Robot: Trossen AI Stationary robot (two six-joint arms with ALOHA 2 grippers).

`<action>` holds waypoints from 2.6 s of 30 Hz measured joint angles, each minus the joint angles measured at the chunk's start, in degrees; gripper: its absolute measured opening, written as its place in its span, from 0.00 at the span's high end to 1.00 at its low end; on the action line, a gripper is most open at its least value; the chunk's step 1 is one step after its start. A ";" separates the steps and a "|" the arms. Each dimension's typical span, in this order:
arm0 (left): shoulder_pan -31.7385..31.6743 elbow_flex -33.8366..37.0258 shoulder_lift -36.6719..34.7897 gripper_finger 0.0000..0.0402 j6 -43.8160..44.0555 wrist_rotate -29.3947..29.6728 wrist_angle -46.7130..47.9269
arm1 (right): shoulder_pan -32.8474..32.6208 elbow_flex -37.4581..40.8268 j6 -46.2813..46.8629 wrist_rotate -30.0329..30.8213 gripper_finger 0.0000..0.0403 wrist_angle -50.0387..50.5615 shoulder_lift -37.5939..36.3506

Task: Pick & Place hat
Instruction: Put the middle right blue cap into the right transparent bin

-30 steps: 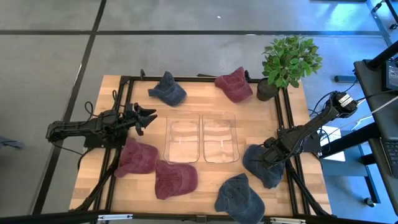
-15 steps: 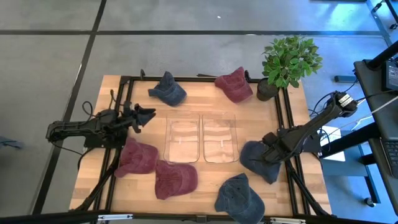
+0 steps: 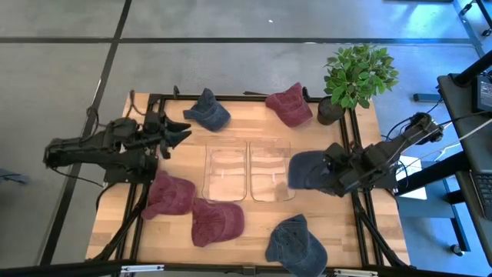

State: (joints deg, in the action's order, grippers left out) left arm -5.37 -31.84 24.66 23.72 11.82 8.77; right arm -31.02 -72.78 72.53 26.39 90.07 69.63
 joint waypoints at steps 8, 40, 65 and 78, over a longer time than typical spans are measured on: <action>-0.02 -21.80 26.12 0.65 4.21 -6.74 9.25 | 6.06 -11.80 -22.60 11.91 0.96 -0.09 4.89; 0.50 -40.98 57.14 0.65 18.07 -20.42 -2.50 | 10.05 -35.99 -76.56 23.04 0.96 -7.91 25.43; 0.37 -40.98 57.14 0.97 13.82 -23.16 -3.06 | 12.28 -35.99 -80.66 22.90 0.94 -16.27 25.54; 0.37 -40.91 56.06 0.98 2.93 -30.61 -4.16 | 13.08 -40.40 -67.00 7.68 0.44 -13.20 16.02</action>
State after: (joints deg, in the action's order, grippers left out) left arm -5.00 -72.75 80.72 26.64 -18.80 4.60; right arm -17.94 -113.17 5.53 34.07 76.88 85.66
